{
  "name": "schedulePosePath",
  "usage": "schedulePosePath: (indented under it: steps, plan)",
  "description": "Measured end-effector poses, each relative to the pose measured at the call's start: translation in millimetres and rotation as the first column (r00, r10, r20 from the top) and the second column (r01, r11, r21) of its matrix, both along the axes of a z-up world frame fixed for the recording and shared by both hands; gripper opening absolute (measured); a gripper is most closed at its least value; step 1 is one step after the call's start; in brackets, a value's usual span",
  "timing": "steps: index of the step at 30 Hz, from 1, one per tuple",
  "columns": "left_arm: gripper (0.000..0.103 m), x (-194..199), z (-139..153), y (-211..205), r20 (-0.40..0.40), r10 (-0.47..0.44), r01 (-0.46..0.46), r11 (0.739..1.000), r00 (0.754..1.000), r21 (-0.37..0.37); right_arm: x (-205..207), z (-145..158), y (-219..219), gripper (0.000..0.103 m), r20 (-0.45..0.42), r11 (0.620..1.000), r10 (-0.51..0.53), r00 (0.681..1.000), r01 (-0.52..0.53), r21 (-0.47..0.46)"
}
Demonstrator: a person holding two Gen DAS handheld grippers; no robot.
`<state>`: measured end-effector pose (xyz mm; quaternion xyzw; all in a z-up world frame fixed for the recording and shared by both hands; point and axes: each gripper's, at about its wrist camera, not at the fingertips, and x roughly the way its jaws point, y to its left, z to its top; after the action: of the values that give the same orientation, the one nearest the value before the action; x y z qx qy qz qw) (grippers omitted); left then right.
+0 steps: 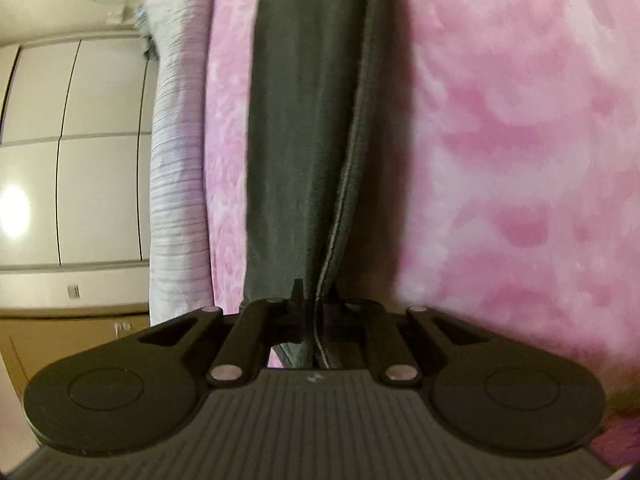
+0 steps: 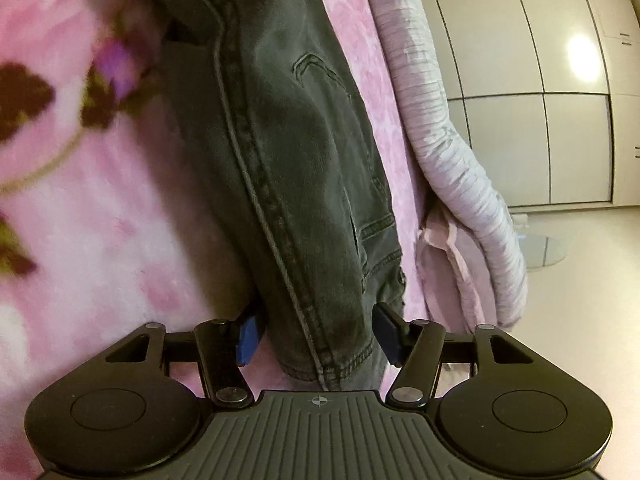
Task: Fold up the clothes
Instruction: 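Lift the grey jeans at the pocket with the right gripper while the left gripper grasps the hems, then open both grippers and lay the jeans flat on the sheet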
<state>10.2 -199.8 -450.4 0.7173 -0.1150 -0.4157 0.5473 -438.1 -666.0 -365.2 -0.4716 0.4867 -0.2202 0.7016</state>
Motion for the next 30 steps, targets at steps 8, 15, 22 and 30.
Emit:
schedulePosePath:
  steps: [8,15,22,30]
  plan:
    - [0.005,-46,77,64,-0.022,0.048,-0.049,0.996,0.999,-0.073,-14,40,-12,0.021,0.029,0.998,0.047,0.998,-0.048,0.034]
    - [0.007,-99,42,124,-0.106,0.12,-0.118,0.993,0.987,0.021,-33,20,-4,0.028,0.013,0.996,-0.006,1.0,0.004,0.094]
    - [0.019,-95,30,172,-0.021,0.227,-0.225,0.971,0.974,0.082,-64,47,43,0.051,0.184,0.963,-0.214,0.959,0.177,0.202]
    - [0.021,-111,81,175,-0.172,0.312,-0.336,0.932,0.934,-0.136,-92,98,110,0.07,0.471,0.703,-0.546,0.693,0.073,0.708]
